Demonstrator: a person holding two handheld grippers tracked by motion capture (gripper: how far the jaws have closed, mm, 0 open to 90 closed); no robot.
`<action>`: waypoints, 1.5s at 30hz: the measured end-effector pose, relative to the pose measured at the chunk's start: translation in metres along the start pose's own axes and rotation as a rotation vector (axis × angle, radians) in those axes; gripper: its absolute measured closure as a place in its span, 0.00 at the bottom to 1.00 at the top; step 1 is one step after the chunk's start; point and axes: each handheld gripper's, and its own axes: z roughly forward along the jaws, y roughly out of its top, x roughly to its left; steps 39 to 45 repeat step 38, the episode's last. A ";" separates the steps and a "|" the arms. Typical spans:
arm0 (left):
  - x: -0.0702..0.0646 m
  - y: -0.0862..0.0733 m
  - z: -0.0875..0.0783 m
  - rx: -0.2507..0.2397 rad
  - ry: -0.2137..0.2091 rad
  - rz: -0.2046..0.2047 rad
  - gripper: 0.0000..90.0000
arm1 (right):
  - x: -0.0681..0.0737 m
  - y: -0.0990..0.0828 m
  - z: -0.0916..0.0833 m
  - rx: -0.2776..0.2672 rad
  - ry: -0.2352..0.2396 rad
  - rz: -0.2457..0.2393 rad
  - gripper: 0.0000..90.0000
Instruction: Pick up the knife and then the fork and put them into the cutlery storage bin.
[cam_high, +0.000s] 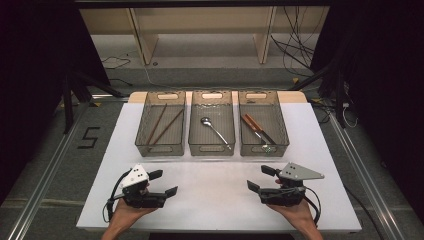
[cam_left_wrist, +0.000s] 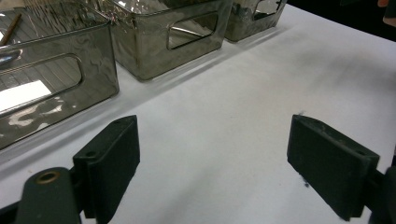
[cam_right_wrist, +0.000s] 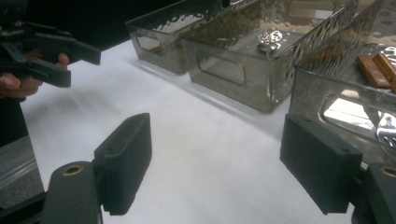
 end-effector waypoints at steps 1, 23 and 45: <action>0.000 0.000 0.000 0.000 -0.001 -0.001 0.19 | 0.001 -0.002 -0.001 0.001 0.000 -0.004 0.28; -0.004 -0.006 0.000 -0.009 -0.016 0.003 0.19 | 0.000 -0.021 -0.006 -0.001 -0.020 0.016 0.25; -0.003 -0.006 0.002 0.002 -0.018 0.004 0.19 | 0.001 -0.021 -0.006 -0.004 -0.018 0.014 0.25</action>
